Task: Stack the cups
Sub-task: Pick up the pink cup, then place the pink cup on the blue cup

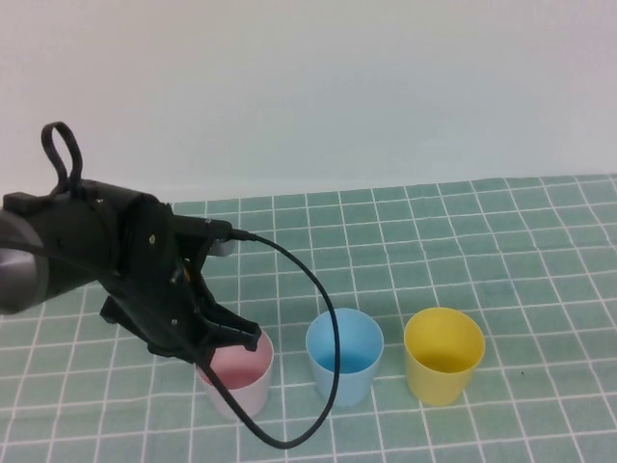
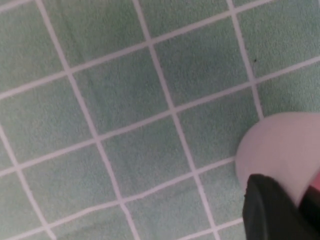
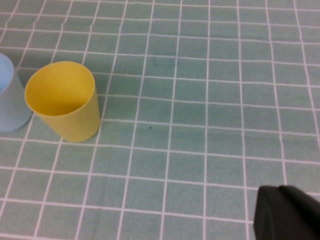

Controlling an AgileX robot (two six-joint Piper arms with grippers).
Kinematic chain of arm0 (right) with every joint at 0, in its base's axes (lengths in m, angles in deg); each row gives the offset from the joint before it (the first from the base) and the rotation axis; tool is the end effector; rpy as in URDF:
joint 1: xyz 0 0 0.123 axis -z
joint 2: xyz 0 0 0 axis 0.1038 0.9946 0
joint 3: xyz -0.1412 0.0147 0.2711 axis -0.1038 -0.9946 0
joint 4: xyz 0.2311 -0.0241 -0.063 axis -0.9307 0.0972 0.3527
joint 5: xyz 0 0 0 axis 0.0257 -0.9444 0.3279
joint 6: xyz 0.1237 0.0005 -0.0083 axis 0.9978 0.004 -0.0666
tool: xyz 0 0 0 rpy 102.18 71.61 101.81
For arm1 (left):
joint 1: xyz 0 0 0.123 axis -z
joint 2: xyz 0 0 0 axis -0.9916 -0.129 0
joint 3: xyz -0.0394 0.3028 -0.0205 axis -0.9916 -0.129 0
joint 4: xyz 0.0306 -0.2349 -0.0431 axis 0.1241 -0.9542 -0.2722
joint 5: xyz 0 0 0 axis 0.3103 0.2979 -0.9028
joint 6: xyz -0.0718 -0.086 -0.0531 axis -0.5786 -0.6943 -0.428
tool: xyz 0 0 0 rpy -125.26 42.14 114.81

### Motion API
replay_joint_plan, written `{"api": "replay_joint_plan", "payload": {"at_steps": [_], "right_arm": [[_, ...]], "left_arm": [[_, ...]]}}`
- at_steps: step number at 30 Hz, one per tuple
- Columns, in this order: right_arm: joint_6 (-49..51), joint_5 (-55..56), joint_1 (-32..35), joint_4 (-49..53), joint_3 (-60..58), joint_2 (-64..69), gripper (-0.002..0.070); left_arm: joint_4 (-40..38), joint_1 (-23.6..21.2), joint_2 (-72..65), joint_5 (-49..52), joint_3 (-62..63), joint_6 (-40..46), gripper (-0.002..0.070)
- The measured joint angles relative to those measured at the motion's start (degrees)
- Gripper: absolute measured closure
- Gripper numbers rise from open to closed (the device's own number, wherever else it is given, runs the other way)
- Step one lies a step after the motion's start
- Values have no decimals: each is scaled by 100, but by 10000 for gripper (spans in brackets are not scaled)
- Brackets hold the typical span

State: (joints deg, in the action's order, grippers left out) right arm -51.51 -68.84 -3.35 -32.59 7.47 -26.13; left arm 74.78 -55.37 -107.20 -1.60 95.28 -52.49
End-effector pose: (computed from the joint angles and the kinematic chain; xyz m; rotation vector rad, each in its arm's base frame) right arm 0.0796 0.0165 0.3057 -0.1674 2.2083 0.0922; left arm 0.3003 -0.1460 0.2126 0.5598 2.7495 -0.0433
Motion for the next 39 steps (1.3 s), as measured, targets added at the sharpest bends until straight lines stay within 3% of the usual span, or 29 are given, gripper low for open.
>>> {"api": "replay_joint_plan", "payload": {"at_steps": [8,11,15,22,36,39], "right_arm": [[0,0,0,0,0,0,678],[0,0,0,0,0,0,678],[0,-45,0,-123,0,0,678],[-99,-79,0,-211,0,0,678],[-124,-79,0,-211,0,0,678],[-124,-81,0,-211,0,0,678]], "left_arm": [[324,0,422,1122,1414,-128,676],[-290,11,573,1581,2061,-6,676],[-1169,343,545,1554,2291,548,676],[-679,1091,-12,1392,2314,379,675],[-345,1146,-573,1385,2324,409,673],[-345,1146,-628,1385,2324,409,645]]}}
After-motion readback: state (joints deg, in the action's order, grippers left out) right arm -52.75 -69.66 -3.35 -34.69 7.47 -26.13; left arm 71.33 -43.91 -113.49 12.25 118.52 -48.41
